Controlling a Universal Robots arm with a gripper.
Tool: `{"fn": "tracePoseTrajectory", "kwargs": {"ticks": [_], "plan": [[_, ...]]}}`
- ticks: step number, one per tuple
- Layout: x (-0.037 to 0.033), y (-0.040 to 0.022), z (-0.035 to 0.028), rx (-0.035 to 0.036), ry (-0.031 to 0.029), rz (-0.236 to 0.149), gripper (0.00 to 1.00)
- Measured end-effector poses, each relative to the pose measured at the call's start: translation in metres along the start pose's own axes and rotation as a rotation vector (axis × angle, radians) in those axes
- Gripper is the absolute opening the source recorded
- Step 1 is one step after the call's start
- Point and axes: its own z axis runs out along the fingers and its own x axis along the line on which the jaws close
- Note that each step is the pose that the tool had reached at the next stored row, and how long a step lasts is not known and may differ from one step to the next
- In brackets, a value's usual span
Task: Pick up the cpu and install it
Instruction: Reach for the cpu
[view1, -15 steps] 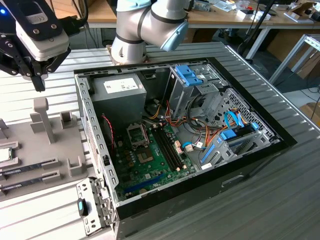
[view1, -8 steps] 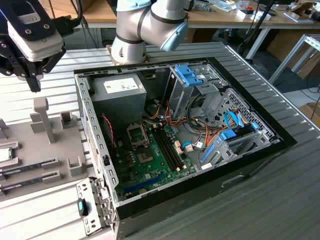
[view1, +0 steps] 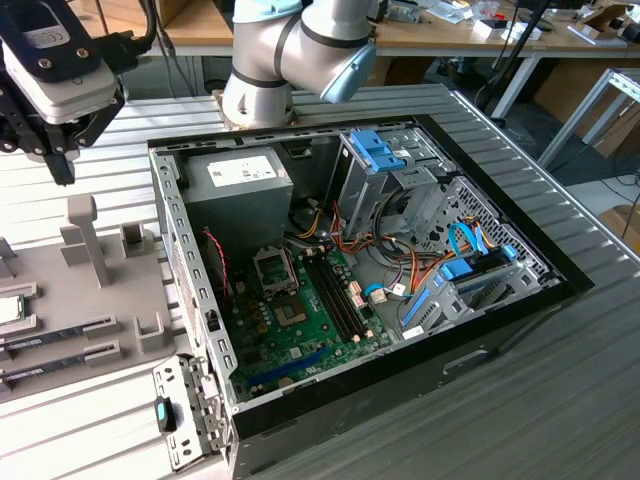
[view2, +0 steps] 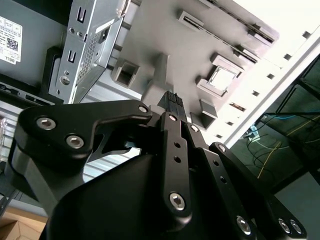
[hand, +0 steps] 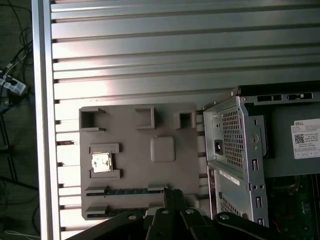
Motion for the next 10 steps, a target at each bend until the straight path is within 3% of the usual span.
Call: {"fn": "tracePoseTrajectory", "kwargs": {"ticks": [10], "plan": [[0.0077,-0.0006,-0.0002,0.0,0.0,0.0,0.11]]}}
